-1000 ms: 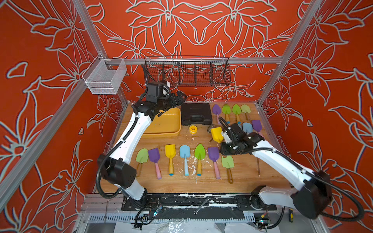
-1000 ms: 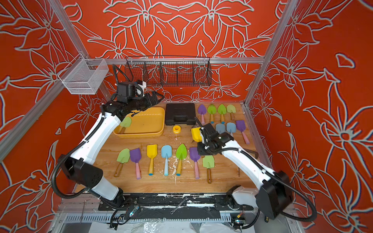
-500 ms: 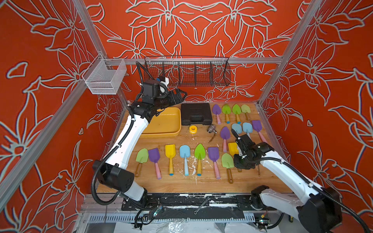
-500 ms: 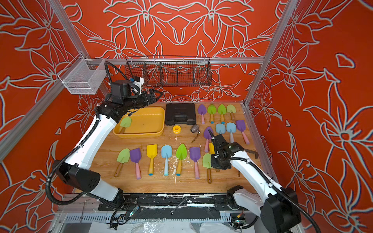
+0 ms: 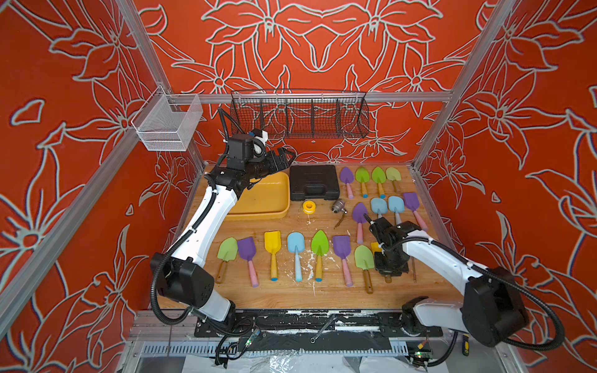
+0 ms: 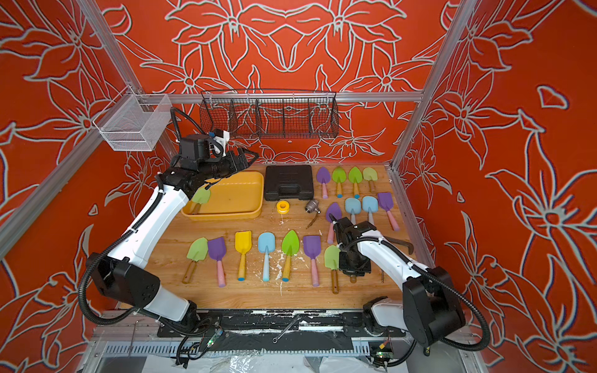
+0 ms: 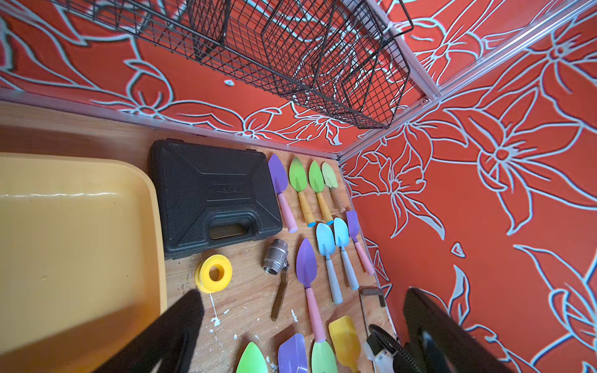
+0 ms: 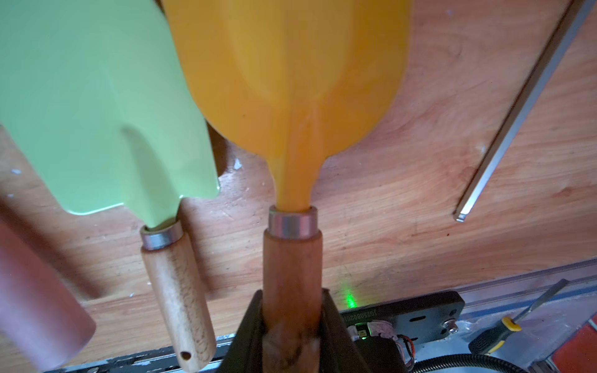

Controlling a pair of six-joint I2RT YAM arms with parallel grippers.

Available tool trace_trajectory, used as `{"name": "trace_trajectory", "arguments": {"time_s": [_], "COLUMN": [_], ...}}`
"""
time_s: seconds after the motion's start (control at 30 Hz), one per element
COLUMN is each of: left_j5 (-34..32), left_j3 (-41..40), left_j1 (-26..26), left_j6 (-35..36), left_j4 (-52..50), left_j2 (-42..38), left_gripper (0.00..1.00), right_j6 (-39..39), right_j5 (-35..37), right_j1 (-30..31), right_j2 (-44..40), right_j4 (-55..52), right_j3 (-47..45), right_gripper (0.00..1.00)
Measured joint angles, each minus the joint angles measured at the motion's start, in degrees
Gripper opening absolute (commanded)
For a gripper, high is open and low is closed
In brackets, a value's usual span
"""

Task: Take the shovel out of the storage box
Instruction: Place the shovel at the center of the board.

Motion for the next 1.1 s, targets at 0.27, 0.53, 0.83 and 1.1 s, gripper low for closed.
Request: {"name": "trace_trajectory", "arguments": {"time_s": [0.27, 0.53, 0.83, 1.1], "left_j5": [0.8, 1.0, 1.1, 1.2], "left_j3": [-2.3, -4.7, -8.4, -10.0], "left_j1": [1.0, 1.4, 2.9, 5.0], "left_j6": [-0.9, -1.2, -1.7, -1.7], "left_j4": [1.4, 2.0, 2.4, 2.3], "left_j2": [-0.7, -2.4, -4.9, -6.8], "left_gripper": [0.97, 0.97, 0.97, 0.97], "right_j6": [-0.4, -0.9, -1.4, -1.4], "right_j5": [0.8, 1.2, 1.3, 1.6], "right_j1": [-1.3, -1.9, -1.9, -1.9], "right_j2": [2.8, 5.9, 7.3, 8.4], "right_j4": [0.3, 0.2, -0.6, -1.1], "right_j3": [0.9, 1.2, 1.2, 1.2], "right_gripper": [0.22, 0.27, 0.41, 0.41]}}
